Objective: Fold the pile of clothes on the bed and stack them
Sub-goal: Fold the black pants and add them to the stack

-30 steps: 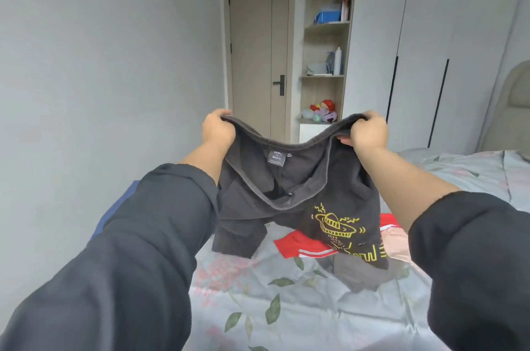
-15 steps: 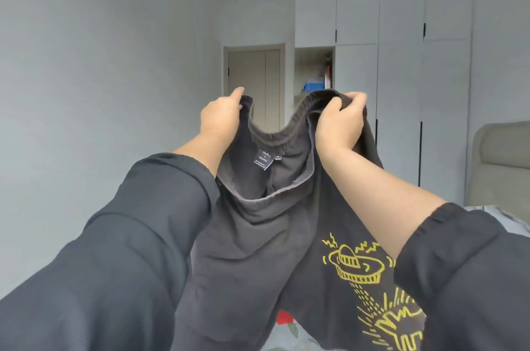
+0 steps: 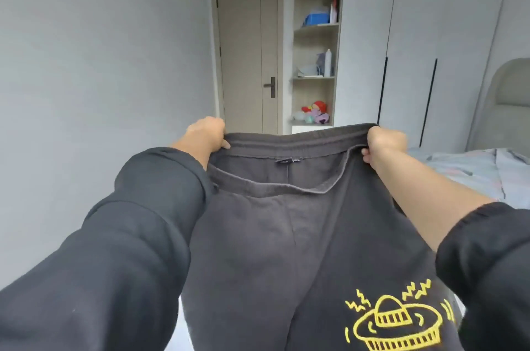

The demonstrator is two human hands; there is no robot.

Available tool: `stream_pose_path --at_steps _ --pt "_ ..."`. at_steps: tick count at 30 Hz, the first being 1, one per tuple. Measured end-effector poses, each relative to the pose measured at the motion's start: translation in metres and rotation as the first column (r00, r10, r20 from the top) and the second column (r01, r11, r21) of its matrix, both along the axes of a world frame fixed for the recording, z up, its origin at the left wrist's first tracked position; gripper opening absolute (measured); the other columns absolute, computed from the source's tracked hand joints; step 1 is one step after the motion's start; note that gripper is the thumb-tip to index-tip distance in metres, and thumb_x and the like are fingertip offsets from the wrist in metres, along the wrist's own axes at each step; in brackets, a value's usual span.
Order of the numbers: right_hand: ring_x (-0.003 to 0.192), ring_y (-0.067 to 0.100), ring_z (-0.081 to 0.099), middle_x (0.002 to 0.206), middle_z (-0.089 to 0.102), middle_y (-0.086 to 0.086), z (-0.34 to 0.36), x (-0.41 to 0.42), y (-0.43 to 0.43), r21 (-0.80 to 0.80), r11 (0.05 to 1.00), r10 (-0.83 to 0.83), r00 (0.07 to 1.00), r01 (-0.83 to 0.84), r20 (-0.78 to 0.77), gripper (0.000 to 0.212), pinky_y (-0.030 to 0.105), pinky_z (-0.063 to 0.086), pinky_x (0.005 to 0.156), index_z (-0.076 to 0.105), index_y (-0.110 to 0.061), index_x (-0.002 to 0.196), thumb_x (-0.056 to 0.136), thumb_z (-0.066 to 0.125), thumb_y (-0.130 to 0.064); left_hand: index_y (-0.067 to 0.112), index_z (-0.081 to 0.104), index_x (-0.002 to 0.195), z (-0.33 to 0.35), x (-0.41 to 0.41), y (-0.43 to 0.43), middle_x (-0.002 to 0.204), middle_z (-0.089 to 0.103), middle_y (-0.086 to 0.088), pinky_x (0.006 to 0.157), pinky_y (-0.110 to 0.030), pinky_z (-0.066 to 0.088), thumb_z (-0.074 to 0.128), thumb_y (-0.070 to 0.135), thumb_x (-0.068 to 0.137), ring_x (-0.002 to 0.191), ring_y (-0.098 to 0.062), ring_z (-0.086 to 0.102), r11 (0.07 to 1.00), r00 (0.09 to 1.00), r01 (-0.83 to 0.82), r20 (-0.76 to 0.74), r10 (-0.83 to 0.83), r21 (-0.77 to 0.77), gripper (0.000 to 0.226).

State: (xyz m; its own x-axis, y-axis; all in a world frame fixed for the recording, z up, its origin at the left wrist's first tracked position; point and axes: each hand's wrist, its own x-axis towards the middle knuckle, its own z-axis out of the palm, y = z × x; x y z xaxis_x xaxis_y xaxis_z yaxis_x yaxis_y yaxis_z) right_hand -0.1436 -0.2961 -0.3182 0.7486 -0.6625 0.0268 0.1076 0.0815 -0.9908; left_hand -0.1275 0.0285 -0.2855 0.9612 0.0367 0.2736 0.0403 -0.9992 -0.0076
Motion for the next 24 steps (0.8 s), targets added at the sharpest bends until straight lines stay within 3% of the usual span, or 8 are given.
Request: stream_pose_path --at_steps 2,6,8,11,14,16,20,24 --pt "0.054 0.013 0.057 0.088 0.06 0.007 -0.037 0.022 0.003 0.106 0.989 0.105 0.994 -0.102 -0.018 0.027 0.021 0.05 0.046 0.055 -0.004 0.116 0.089 0.054 -0.008 0.001 0.057 0.115 -0.044 0.026 -0.008 0.119 0.059 -0.017 0.081 -0.036 0.044 0.058 0.012 0.092 0.109 -0.034 0.056 0.924 0.991 -0.097 0.048 0.123 -0.37 0.025" --pt "0.124 0.019 0.046 0.145 0.037 -0.001 -0.129 0.05 0.019 0.175 0.932 0.337 0.935 -0.316 -0.109 0.067 0.033 0.041 0.092 0.022 -0.018 0.149 0.092 0.055 -0.029 0.015 0.006 0.153 -0.157 0.05 -0.033 0.155 0.018 -0.018 0.104 -0.038 0.035 0.044 0.004 0.094 0.133 -0.033 0.038 0.705 0.988 -0.152 -0.083 0.131 -0.693 0.071" --pt "0.13 0.024 0.04 0.148 0.034 0.004 -0.184 0.052 0.028 0.02 0.934 0.349 0.898 -0.357 -0.266 0.077 0.036 0.034 0.104 0.006 -0.019 0.152 0.093 0.054 -0.032 0.022 -0.004 0.153 -0.217 0.048 -0.044 0.159 -0.004 -0.014 0.109 -0.042 0.032 0.046 0.007 0.095 0.139 -0.035 0.027 0.781 0.993 -0.096 -0.117 0.03 -0.617 0.078" --pt "0.133 0.026 0.038 0.15 0.034 0.008 -0.267 0.039 0.034 -0.226 0.798 0.404 0.774 -0.559 -0.488 0.071 0.027 0.029 0.103 0.006 -0.014 0.152 0.097 0.049 -0.027 0.022 0.0 0.153 -0.299 0.037 -0.056 0.16 -0.001 -0.01 0.113 -0.046 0.026 0.044 0.023 0.099 0.143 -0.034 0.016 0.942 0.978 0.072 -0.163 -0.132 -0.329 0.07" --pt "0.139 0.028 0.029 0.153 0.028 0.011 -0.337 0.024 0.028 -0.507 0.43 0.232 0.634 -0.747 -0.738 0.066 0.033 0.025 0.113 0.014 -0.009 0.151 0.098 0.046 -0.031 0.023 0.004 0.154 -0.36 0.034 -0.053 0.161 0.002 -0.005 0.117 -0.049 0.019 0.036 0.032 0.102 0.146 -0.028 0.008 0.971 0.914 0.19 -0.336 -0.228 -0.143 0.062" --pt "0.134 0.029 0.035 0.147 0.036 0.014 -0.357 0.026 0.026 -0.706 0.164 0.057 0.721 -0.689 -0.691 0.059 0.037 0.031 0.109 0.025 -0.008 0.147 0.097 0.043 -0.033 0.024 0.006 0.153 -0.377 0.042 -0.046 0.161 0.005 -0.004 0.116 -0.048 0.02 0.031 0.034 0.103 0.146 -0.027 0.01 0.977 0.909 0.171 -0.362 -0.207 -0.128 0.057" --pt "0.12 0.032 0.046 0.13 0.048 0.014 -0.335 0.062 0.023 -0.84 0.321 0.063 0.894 -0.438 -0.443 0.045 0.042 0.041 0.096 0.038 -0.009 0.138 0.095 0.045 -0.019 0.022 0.013 0.152 -0.376 0.077 -0.035 0.157 0.02 -0.006 0.108 -0.044 0.032 0.035 0.027 0.101 0.138 -0.029 0.029 0.979 0.988 0.069 -0.125 -0.095 -0.194 0.056" --pt "0.126 0.038 0.036 0.142 0.036 0.019 -0.312 0.116 0.006 -0.905 0.187 -0.008 0.921 -0.381 -0.389 0.055 0.047 0.035 0.1 0.035 -0.009 0.143 0.09 0.048 -0.008 0.027 0.008 0.153 -0.367 0.122 -0.028 0.157 0.016 -0.01 0.109 -0.045 0.027 0.05 0.014 0.091 0.139 -0.032 0.022 0.972 0.98 0.149 -0.105 -0.17 -0.183 0.075"
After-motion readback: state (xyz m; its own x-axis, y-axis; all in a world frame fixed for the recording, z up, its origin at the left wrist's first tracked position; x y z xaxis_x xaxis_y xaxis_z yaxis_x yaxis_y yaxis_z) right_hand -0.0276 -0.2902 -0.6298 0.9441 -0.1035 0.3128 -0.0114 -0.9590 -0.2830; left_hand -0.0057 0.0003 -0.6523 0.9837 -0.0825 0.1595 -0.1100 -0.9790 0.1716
